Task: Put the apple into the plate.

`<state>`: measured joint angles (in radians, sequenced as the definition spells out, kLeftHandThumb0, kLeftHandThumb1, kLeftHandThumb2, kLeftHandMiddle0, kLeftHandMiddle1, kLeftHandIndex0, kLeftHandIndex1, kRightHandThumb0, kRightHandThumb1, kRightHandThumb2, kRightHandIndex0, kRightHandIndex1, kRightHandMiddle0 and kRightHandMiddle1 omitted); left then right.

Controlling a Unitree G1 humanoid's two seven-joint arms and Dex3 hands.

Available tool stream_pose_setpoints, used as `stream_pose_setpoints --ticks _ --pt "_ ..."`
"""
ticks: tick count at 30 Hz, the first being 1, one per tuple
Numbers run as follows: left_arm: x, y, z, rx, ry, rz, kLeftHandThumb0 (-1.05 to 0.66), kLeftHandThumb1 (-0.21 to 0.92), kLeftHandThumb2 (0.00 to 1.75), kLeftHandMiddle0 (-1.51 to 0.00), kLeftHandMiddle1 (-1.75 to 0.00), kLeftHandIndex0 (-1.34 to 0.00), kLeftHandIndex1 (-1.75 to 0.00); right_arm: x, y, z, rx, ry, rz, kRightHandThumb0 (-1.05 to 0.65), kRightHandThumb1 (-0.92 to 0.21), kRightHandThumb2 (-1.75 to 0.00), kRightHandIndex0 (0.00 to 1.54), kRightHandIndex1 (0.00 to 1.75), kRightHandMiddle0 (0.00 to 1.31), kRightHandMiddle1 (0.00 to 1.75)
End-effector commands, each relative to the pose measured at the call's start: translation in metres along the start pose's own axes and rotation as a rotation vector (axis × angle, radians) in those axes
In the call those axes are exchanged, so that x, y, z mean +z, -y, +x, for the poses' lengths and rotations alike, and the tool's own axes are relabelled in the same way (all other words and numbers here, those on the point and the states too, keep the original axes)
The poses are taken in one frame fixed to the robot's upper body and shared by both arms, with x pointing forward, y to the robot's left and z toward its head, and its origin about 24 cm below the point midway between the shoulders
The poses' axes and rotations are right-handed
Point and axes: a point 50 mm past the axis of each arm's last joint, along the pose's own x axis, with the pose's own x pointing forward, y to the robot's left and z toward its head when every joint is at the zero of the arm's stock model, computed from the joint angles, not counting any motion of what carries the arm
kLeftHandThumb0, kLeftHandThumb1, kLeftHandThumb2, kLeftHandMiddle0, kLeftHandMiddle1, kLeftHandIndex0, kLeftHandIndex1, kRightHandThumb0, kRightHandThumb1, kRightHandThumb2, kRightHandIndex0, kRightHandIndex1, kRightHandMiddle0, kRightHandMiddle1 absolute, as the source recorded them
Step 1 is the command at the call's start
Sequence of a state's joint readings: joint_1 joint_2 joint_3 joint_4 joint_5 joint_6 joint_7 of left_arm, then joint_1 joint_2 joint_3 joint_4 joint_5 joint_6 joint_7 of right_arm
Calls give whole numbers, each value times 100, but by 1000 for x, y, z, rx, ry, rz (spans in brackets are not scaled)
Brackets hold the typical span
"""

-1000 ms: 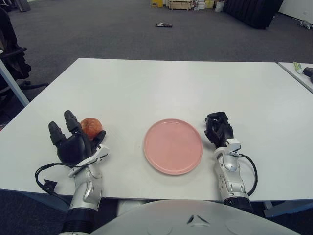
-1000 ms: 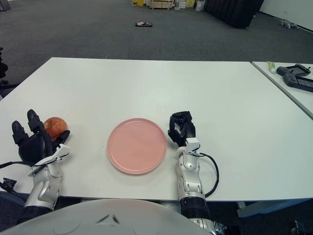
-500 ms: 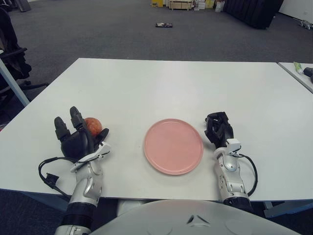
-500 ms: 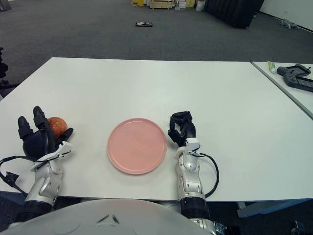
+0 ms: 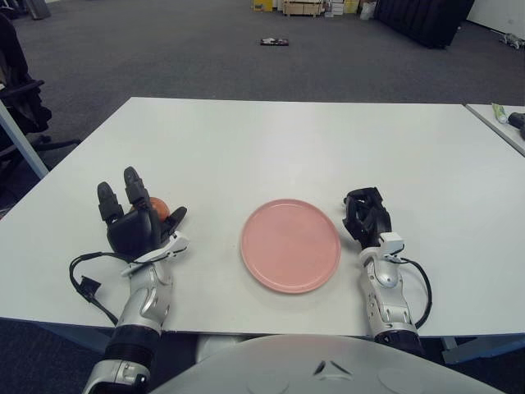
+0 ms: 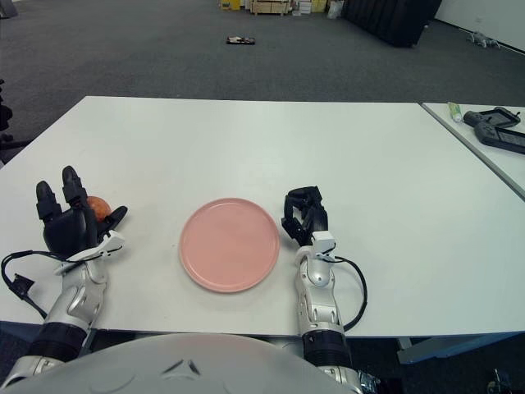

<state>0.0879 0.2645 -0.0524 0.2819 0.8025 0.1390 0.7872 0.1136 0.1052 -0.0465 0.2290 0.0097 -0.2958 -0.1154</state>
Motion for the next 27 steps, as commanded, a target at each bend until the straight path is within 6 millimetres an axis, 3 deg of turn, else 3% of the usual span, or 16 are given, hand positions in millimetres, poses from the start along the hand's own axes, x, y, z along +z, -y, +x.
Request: stream_pose_setpoints --ticks 1,11,20,23,27 --pt "4 -3 11 29 65 3 -105 92 43 0 0 0 0 -7 2 -2 -13 -45 -11 -36 -82 -67 49 127 25 175" --pt "1 3 31 -70 152 49 -105 92 46 0 0 -3 -3 -7 2 -2 -30 -44 6 -36 -82 -67 50 127 25 175" --pt "-15 21 41 -243 133 93 -105 92 49 0 0 0 -26 -7 3 -3 -33 -47 8 -35 -85 -62 50 126 23 175" --pt "-33 35 38 -373 58 122 -105 92 50 -2 -1 0 -33 -7 3 -4 -37 -49 9 -35 -86 -61 50 126 23 175" --pt "-41 44 35 -472 -12 138 -104 92 53 -4 -3 0 -44 -6 3 -5 -48 -51 18 -35 -86 -62 50 126 23 175"
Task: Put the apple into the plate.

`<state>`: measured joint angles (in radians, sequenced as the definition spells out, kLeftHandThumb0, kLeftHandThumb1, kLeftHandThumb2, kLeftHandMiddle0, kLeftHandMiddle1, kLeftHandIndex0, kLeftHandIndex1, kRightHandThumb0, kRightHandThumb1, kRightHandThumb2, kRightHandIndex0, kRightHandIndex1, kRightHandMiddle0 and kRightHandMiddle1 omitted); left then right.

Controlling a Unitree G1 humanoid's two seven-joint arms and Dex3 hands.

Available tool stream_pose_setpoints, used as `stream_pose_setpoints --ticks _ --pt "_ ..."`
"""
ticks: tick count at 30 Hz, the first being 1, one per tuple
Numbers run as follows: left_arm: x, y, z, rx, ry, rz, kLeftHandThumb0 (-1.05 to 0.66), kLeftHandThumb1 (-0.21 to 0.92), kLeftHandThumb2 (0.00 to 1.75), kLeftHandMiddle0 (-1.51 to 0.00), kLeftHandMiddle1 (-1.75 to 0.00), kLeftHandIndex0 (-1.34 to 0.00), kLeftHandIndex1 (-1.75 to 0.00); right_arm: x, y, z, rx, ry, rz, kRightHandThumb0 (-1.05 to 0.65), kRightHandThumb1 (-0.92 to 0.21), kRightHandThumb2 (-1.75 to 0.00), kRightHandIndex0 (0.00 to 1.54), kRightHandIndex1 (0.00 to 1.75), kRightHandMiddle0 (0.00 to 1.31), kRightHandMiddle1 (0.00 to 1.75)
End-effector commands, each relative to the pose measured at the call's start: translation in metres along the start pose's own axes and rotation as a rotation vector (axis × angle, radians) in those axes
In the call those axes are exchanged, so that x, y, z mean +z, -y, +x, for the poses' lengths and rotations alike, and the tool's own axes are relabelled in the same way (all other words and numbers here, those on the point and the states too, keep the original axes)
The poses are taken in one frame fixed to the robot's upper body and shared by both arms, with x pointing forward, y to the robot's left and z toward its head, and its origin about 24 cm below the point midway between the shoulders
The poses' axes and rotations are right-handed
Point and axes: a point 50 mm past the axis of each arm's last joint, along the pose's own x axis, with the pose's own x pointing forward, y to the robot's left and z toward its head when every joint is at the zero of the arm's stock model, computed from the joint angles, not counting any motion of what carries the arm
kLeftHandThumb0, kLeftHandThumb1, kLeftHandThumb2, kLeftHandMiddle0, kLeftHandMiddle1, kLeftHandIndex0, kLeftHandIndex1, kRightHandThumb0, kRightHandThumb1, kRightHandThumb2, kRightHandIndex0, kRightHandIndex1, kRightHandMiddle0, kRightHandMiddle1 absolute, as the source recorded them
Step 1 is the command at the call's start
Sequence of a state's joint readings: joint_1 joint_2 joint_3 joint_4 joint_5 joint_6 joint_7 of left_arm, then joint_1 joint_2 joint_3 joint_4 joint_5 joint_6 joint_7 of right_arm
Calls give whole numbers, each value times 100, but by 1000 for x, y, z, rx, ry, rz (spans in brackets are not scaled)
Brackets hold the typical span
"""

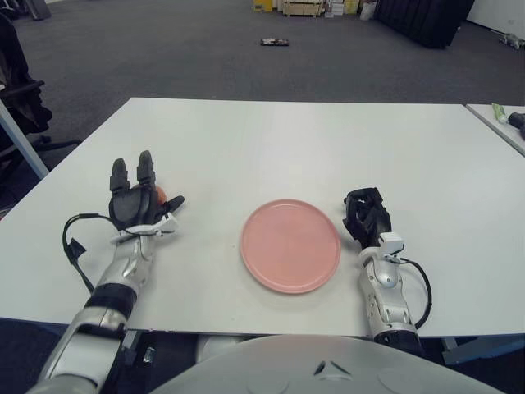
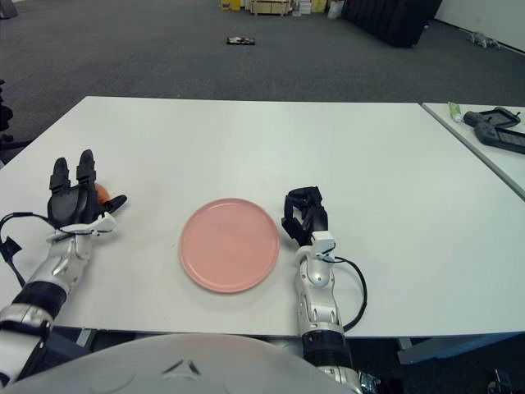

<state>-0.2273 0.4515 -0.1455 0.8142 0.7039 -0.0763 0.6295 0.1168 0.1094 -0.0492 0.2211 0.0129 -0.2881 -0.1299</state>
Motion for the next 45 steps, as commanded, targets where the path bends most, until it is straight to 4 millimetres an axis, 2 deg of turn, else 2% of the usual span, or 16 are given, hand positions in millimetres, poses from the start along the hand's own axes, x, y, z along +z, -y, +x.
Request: stream_pose_setpoints --ticks 1,9,18,24,27,34,45 --pt "-16 27 -15 -235 -112 23 -104 92 53 -5 -3 0 -45 -6 3 -5 -32 -47 14 -35 -85 -62 50 126 23 175" --pt "-19 38 -19 -374 -208 -37 -102 92 64 -7 -6 0 -56 -5 4 -6 -35 -47 7 -35 -85 -63 51 125 23 175" --pt "-22 42 -17 -501 -316 -119 -99 92 80 -7 -9 0 -54 -5 6 -4 -37 -59 6 -35 -86 -62 51 125 23 175" --pt "-25 41 -16 -556 -351 -169 -99 92 85 -1 -33 0 -62 -4 6 -4 -35 -57 -8 -35 -85 -62 52 126 23 175" --pt "-25 41 -16 -571 -352 -183 -101 92 88 0 -49 0 -75 -4 6 -3 -33 -57 -13 -35 -85 -62 52 126 23 175" --pt "-28 39 -16 -584 -346 -202 -102 92 95 0 -72 0 -98 -3 7 -3 -36 -58 -12 -35 -85 -62 52 126 23 175" --pt "-27 35 -14 -550 -315 -248 -97 92 89 0 -88 0 -118 -3 8 -3 -36 -54 -6 -35 -85 -62 52 125 23 175"
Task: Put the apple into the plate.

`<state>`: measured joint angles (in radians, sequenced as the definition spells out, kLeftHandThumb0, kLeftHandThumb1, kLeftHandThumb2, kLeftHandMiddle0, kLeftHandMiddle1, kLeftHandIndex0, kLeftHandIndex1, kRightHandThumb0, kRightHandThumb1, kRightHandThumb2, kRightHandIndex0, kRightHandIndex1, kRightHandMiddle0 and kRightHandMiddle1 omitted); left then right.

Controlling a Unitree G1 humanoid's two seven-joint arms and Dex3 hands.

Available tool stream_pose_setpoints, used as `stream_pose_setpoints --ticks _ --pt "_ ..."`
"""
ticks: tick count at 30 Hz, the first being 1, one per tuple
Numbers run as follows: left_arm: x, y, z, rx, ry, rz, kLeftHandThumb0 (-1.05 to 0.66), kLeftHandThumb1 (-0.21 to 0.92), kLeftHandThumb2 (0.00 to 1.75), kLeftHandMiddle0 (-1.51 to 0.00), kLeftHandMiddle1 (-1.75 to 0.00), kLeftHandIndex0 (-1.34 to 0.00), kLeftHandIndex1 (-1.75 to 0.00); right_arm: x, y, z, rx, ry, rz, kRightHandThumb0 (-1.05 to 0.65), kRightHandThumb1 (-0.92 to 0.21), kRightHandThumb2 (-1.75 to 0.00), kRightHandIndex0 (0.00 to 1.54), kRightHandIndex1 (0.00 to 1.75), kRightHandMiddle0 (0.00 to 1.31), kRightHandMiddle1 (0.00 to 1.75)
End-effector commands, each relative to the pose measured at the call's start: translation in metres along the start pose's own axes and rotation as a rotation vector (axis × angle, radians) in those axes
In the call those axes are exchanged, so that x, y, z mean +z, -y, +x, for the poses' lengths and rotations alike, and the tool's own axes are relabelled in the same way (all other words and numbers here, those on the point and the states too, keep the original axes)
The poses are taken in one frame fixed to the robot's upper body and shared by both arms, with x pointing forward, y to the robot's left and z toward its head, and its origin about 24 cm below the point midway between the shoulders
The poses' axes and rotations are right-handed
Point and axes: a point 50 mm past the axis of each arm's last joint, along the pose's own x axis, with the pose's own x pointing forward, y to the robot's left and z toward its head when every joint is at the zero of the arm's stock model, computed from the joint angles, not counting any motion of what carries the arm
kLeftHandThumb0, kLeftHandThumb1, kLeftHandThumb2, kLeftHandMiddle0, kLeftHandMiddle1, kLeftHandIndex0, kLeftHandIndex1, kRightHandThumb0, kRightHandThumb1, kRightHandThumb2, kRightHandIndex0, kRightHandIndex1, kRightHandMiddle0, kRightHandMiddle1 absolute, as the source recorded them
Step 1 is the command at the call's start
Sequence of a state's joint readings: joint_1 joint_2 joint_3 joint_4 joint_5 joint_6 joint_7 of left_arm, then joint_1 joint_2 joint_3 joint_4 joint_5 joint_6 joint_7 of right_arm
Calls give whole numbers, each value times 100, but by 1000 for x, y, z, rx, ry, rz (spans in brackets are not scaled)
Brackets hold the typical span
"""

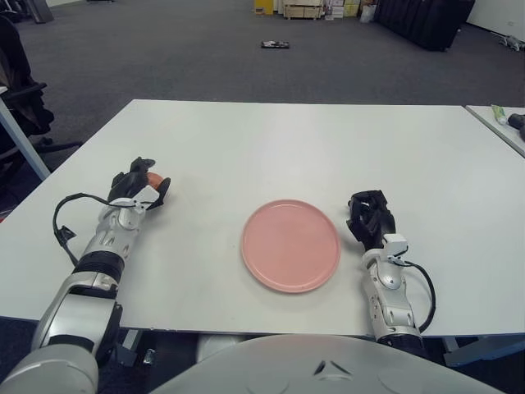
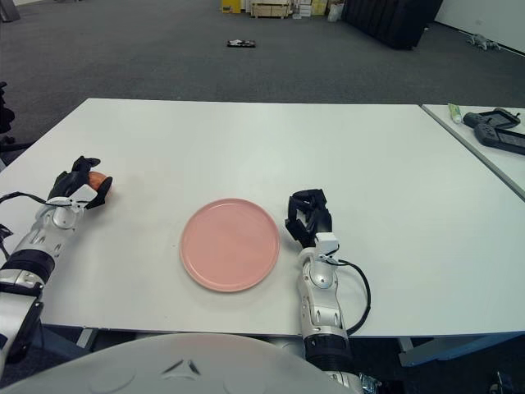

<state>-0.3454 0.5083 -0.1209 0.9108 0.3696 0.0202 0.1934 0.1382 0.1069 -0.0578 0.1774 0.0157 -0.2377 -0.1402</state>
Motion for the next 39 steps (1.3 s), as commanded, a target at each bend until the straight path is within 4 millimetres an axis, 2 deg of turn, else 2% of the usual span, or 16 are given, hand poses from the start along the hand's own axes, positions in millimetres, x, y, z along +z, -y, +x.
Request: stream_pose_setpoints --ticks 1,5,7,10,15,16,18,22,25,28,34,39 --pt "-25 46 -20 -192 -87 2 -96 92 86 -1 -90 0 -120 -4 2 0 -9 -28 -2 -35 -85 -62 52 125 23 175" --pt "-23 46 -21 -140 -48 -59 -89 92 72 -6 -98 0 -130 -3 2 1 -5 -20 -9 -36 -84 -65 53 126 24 175" --pt "-23 45 -22 -118 -31 -74 -84 90 66 -12 -108 0 -140 -3 2 1 -4 -20 -12 -36 -83 -65 52 126 24 175" --pt "-23 45 -23 -100 -18 -81 -77 77 76 -17 -122 -2 -159 -3 3 1 -4 -20 -12 -36 -83 -66 52 126 24 175" --pt "-24 44 -24 -56 -8 -54 -61 52 99 -24 -138 -12 -172 -3 3 2 -7 -14 -9 -36 -82 -66 52 126 25 175" --pt "-25 43 -24 -49 -7 -47 -54 53 100 -26 -143 -23 -173 -3 3 2 -7 -13 -7 -36 -82 -66 52 126 25 175" --pt "-25 43 -24 -37 -4 -33 -48 52 102 -28 -149 -33 -174 -3 3 2 -7 -12 -5 -36 -83 -66 52 125 25 175" --pt "-25 43 -24 -12 12 3 -44 47 111 -36 -167 -46 -174 -2 3 2 -10 -11 0 -36 -83 -66 52 125 24 175" --pt "-25 43 -24 0 23 26 -15 30 131 -55 -166 -51 -175 -2 3 2 -11 -11 2 -36 -83 -66 52 124 24 175" --pt "-25 43 -24 7 31 39 -5 16 144 -71 -158 -59 -175 -2 2 2 -13 -13 3 -36 -83 -66 52 124 24 175" --pt "-25 42 -25 18 53 28 0 0 158 -88 -145 -71 -175 -2 3 2 -14 -19 4 -36 -83 -65 52 124 24 175" --pt "-24 42 -25 30 64 10 0 -6 163 -93 -144 -75 -175 -2 3 3 -14 -18 -5 -35 -84 -64 52 124 24 175"
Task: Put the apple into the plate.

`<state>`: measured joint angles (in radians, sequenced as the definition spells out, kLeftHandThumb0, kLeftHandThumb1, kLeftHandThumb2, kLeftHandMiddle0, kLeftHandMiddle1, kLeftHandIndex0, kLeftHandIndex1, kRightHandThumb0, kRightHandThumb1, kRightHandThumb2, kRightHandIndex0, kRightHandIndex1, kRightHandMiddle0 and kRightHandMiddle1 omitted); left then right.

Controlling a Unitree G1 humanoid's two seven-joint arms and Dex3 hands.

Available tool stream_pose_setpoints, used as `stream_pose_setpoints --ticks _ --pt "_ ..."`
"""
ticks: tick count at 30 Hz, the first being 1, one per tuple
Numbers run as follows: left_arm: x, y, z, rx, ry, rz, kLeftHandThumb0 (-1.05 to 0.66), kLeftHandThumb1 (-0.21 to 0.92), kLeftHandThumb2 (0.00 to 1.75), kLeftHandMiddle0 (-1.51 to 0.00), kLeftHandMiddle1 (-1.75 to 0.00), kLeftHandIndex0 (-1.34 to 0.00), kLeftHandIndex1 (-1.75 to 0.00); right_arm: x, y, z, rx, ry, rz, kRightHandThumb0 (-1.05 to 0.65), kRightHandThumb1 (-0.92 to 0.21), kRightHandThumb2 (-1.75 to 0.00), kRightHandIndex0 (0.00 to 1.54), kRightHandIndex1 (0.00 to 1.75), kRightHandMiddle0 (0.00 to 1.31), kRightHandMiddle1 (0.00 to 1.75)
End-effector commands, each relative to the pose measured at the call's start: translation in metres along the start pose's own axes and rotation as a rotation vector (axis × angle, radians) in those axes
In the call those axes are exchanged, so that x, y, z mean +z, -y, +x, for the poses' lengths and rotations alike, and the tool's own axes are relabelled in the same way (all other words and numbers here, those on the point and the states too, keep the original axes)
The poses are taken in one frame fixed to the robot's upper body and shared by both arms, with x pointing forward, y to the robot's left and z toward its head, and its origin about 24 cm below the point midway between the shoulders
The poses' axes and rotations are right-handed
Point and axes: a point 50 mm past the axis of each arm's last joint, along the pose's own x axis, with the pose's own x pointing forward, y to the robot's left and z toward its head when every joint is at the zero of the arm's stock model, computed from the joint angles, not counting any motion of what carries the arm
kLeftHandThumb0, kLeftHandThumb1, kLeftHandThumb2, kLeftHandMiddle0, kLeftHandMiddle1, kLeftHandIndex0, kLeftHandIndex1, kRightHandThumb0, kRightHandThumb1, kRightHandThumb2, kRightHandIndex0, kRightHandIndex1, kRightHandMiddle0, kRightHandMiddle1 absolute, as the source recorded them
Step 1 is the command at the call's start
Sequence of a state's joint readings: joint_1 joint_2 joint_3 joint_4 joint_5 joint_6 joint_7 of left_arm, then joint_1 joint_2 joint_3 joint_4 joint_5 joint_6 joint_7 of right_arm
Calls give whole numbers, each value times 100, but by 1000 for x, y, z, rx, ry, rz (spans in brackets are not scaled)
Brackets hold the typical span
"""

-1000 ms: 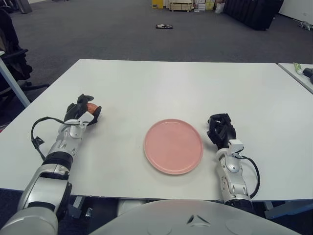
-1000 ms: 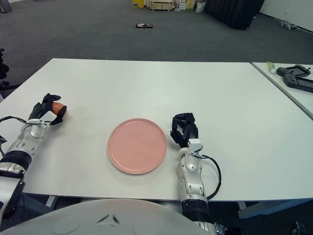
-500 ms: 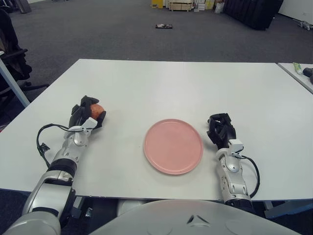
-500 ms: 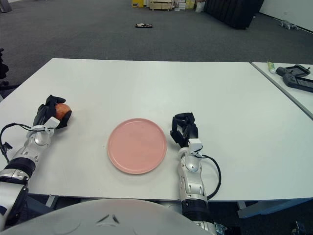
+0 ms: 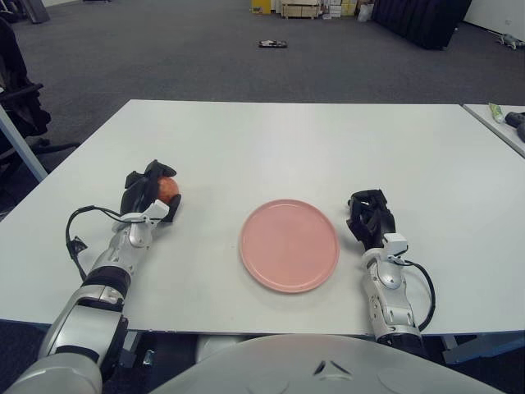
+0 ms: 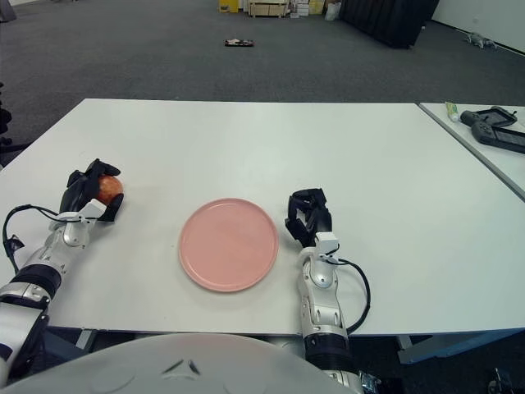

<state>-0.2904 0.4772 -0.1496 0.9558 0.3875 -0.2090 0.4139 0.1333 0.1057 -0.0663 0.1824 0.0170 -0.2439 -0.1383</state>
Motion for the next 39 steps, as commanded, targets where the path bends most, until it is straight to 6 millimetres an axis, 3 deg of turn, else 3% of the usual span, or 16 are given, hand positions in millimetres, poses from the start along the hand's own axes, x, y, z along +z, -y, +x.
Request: stream_pose_setpoints --ticks 1,16,39 --pt "-23 22 -19 -102 -93 35 0 -7 164 -94 -144 -75 -175 -3 1 2 -10 -25 -7 -35 -84 -64 52 124 24 175" --pt "-23 23 -19 -110 -125 -44 0 2 159 -85 -157 -64 -175 -3 2 2 -14 -26 -28 -35 -86 -61 52 124 23 175" --pt "-13 15 -19 -58 -67 -71 0 10 151 -83 -157 -56 -175 -4 2 2 -14 -38 -21 -35 -88 -59 51 124 22 175"
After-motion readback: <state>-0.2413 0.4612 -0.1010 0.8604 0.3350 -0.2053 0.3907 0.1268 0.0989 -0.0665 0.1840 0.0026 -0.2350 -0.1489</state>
